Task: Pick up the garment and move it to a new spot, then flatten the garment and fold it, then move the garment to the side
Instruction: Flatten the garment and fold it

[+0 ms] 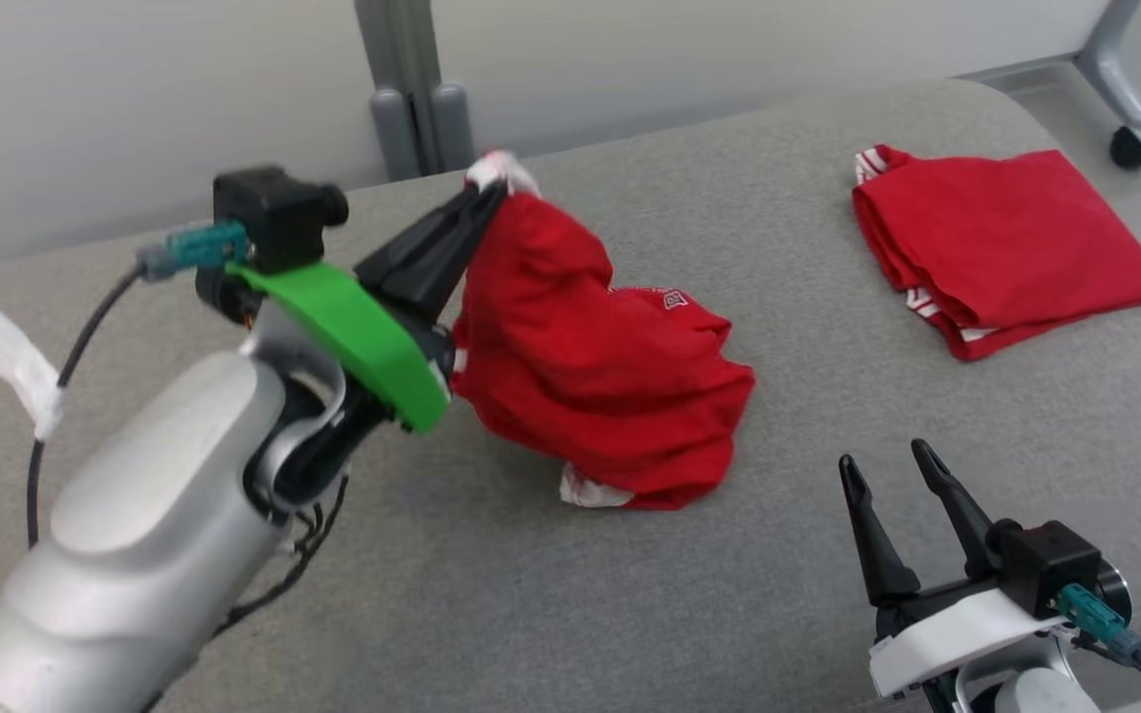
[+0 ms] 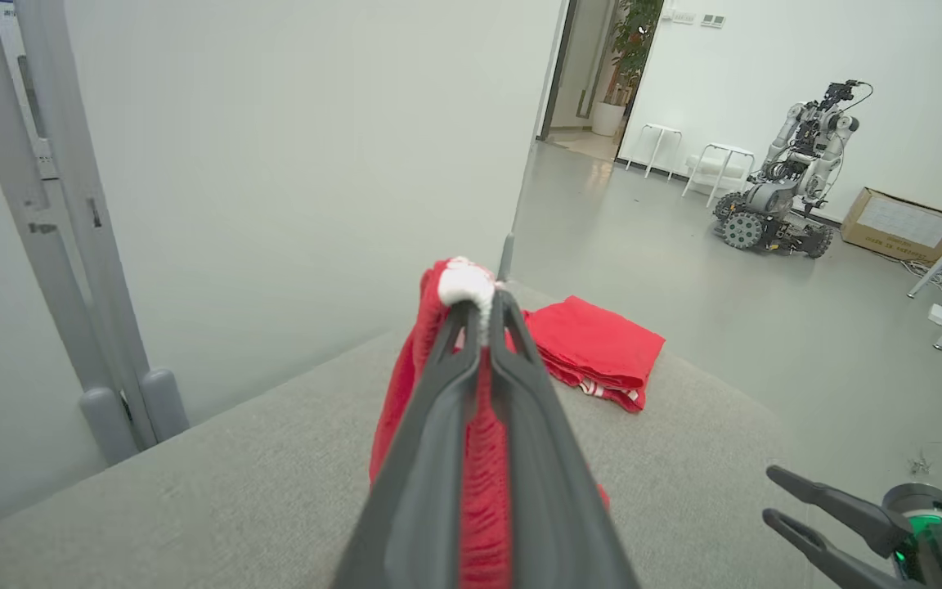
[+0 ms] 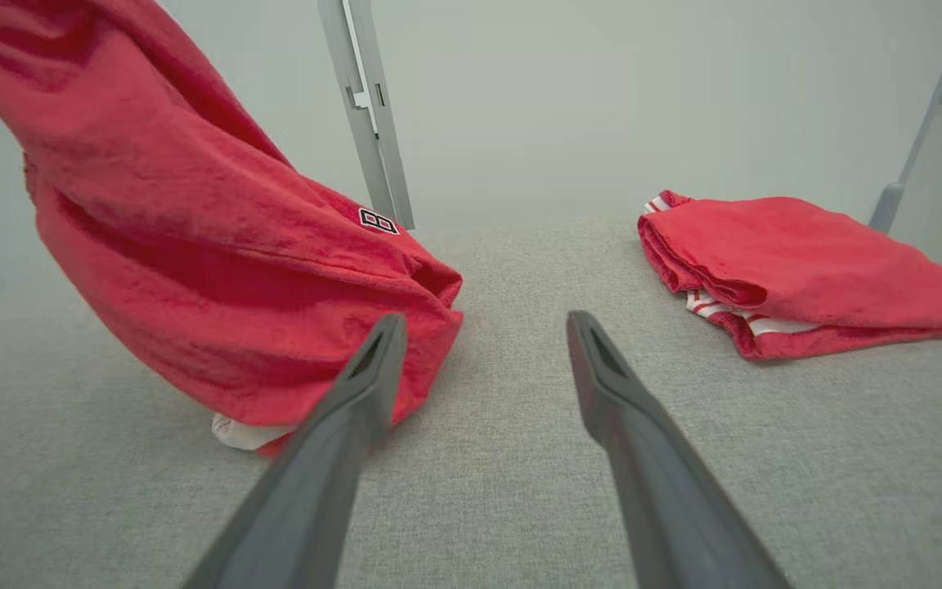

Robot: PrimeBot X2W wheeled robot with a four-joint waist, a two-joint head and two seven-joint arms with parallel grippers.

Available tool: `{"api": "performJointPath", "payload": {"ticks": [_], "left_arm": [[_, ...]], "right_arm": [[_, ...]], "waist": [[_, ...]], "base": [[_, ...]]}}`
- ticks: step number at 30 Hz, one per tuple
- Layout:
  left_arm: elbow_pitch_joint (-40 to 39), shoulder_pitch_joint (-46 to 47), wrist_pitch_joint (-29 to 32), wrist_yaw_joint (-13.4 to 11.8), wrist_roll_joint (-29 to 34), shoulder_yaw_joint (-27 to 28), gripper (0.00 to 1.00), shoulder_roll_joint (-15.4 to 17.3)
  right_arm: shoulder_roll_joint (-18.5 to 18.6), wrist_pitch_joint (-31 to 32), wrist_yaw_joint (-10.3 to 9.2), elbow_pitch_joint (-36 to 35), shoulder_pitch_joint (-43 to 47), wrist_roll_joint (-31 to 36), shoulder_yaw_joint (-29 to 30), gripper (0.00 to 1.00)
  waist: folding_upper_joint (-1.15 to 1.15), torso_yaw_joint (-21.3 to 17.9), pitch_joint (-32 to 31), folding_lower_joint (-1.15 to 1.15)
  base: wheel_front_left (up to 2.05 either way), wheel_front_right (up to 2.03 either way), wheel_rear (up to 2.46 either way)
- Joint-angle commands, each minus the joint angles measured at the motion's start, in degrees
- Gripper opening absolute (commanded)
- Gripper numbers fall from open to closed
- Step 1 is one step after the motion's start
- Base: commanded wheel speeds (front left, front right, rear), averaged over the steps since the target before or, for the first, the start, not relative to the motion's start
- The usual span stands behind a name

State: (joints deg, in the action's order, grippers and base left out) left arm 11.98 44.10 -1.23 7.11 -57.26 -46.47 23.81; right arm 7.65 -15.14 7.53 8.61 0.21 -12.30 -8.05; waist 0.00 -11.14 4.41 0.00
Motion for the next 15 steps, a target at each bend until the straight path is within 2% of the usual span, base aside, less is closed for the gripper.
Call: {"api": "performJointPath", "payload": {"ticks": [1, 5, 9, 12, 15], "left_arm": [[0.8, 3.0, 0.3, 0.4, 0.4, -0.6, 0.0, -0.3], [0.7, 11.8, -1.6, 0.4, 1.5, -4.0, 0.0, -0.1], [-5.4, 16.3, -4.2, 0.4, -1.1, -9.6, 0.0, 1.1], [-12.6, 13.8, -3.9, 0.4, -5.1, -14.5, 0.0, 4.6], [-18.6, 8.1, -2.6, 0.4, -8.9, -19.9, 0.0, 9.2]], "right_arm": [[0.0, 0.0, -0.1, 0.1, -0.8, -0.4, 0.0, 1.0], [-0.8, 0.0, -0.1, 0.3, 0.2, -0.7, 0.4, 1.0], [-1.5, 0.0, -0.1, 0.2, 1.3, -0.7, 1.2, 1.0], [-2.0, 0.0, -0.1, -0.4, 2.2, -0.4, 2.5, 1.0], [-2.1, 0.0, -0.1, -0.9, 2.7, -0.3, 3.6, 1.0]], "waist": [[0.0, -4.3, -0.7, 0.0], [0.0, -7.7, -0.9, 0.0], [0.0, -8.9, -0.8, 0.0], [0.0, -8.0, -0.7, 0.0], [0.0, -5.3, -0.1, 0.0]], "base": [[0.0, 0.0, 0.0], [0.0, 0.0, 0.0], [0.0, 0.0, 0.0], [0.0, 0.0, 0.0], [0.0, 0.0, 0.0]]}}
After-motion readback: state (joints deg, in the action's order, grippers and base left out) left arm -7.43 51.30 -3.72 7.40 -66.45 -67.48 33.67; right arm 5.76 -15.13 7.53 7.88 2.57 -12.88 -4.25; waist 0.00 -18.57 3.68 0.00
